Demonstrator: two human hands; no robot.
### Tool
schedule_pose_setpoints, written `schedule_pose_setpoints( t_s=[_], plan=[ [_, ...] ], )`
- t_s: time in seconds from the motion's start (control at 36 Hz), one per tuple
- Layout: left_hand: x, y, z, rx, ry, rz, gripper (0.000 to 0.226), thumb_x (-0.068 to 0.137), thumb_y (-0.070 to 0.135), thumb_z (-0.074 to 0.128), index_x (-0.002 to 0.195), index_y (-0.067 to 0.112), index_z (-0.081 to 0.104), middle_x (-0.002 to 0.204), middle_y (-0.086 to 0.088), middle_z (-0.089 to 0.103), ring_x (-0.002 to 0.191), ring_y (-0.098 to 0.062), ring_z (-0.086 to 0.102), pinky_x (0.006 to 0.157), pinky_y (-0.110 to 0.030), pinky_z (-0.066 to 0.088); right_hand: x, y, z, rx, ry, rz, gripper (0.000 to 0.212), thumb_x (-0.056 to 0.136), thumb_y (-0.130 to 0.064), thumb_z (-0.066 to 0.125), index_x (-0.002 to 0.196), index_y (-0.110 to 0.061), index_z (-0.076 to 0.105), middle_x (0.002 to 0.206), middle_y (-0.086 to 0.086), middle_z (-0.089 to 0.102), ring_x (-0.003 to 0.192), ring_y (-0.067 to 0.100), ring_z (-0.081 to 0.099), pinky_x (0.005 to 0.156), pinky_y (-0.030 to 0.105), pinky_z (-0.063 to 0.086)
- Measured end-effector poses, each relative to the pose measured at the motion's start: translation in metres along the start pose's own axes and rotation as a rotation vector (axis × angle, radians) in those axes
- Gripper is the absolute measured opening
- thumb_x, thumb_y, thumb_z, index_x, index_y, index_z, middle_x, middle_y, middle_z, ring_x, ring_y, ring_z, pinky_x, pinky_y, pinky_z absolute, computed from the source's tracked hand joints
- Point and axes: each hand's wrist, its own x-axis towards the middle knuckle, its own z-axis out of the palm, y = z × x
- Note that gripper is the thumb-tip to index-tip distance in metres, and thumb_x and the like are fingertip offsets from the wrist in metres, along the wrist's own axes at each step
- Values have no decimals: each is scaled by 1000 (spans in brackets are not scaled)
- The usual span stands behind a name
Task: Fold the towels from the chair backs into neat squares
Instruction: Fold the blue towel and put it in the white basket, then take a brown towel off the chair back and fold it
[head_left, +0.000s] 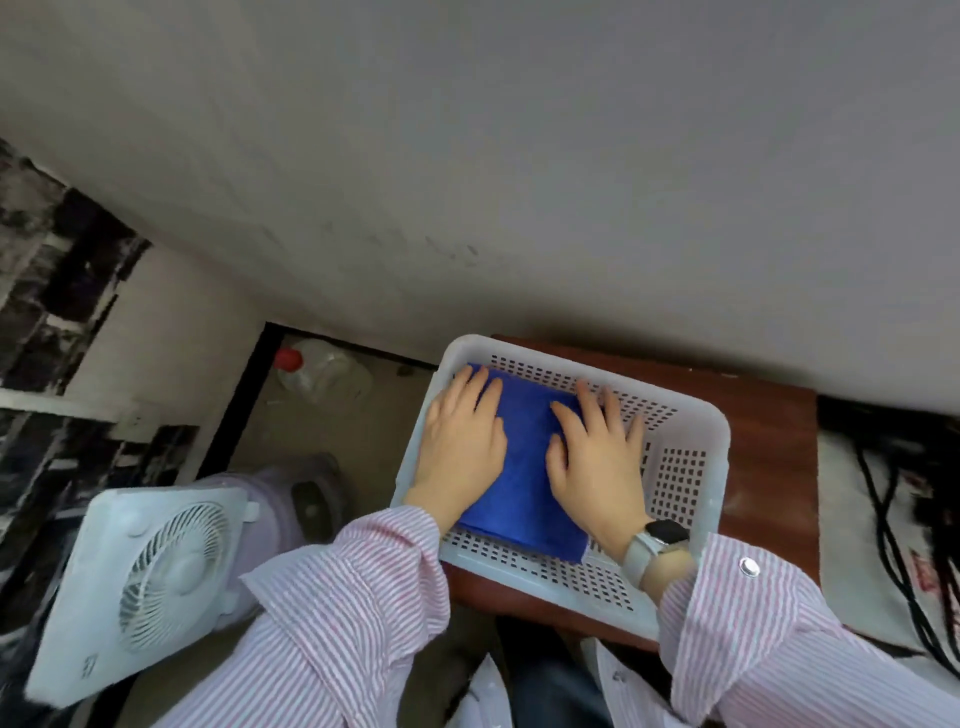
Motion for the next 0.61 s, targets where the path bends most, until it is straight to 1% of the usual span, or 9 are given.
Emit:
schedule_pose_setpoints(
  t_s=[0.06,0.08,0.19,0.28,0.33,0.44,0.5,0.56,0.61],
  plan=[
    [-17,-3,-23,-80,110,-66,47,92,19,42,138,12,38,145,-5,38,138,-20,27,110,-36,23,-2,-12,-17,83,80,-49,40,83,-24,38,112,-10,61,131,17,53,123,39,46,101,58,34],
    [-27,-6,-33,-109,145,-106,46,92,19,43,138,13,39,144,-5,39,137,-20,28,110,-36,23,-4,-21,-23,147,96,-86,37,85,-21,40,114,-8,60,130,17,53,123,37,46,103,53,36],
    [-81,-28,-64,-209,265,-318,42,94,20,41,135,15,43,142,-2,41,134,-17,32,109,-34,22,-16,-69,-41,330,-8,-239,35,91,-14,45,125,-8,52,122,10,58,118,27,50,98,39,42],
    [-138,-54,-80,-222,346,-456,43,92,25,37,133,16,46,137,-2,46,129,-18,38,105,-35,29,-39,-115,-44,327,-77,-367,35,92,-16,42,126,-12,51,117,8,60,109,25,54,90,39,45],
    [-183,-70,-88,-229,370,-539,41,94,22,41,134,16,44,137,-1,47,128,-17,38,105,-31,29,-63,-146,-42,326,-99,-449,33,92,-15,41,123,-12,53,114,8,61,107,25,54,86,38,45],
    [-275,-92,-100,-263,469,-716,38,93,20,45,130,12,49,133,-5,50,124,-22,43,102,-29,30,-117,-198,-27,290,-165,-613,32,90,-18,43,120,-14,54,115,8,61,108,27,56,89,40,46],
    [-343,-100,-100,-298,526,-836,38,91,26,42,123,10,54,127,-7,54,119,-26,47,101,-33,33,-163,-230,-17,283,-216,-723,29,89,-18,45,115,-12,56,111,11,61,105,31,57,88,42,46],
    [-411,-102,-94,-326,583,-926,50,84,38,34,117,10,58,122,-7,57,115,-27,50,99,-34,37,-212,-256,-6,291,-274,-803,27,88,-16,45,112,-11,57,108,12,61,104,32,56,85,41,46],
    [-482,-98,-83,-350,638,-1020,47,87,38,36,118,10,58,122,-7,57,115,-25,51,98,-31,35,-268,-279,5,295,-347,-867,28,88,-14,46,113,-9,57,111,13,61,105,32,56,85,38,44]
  ],
)
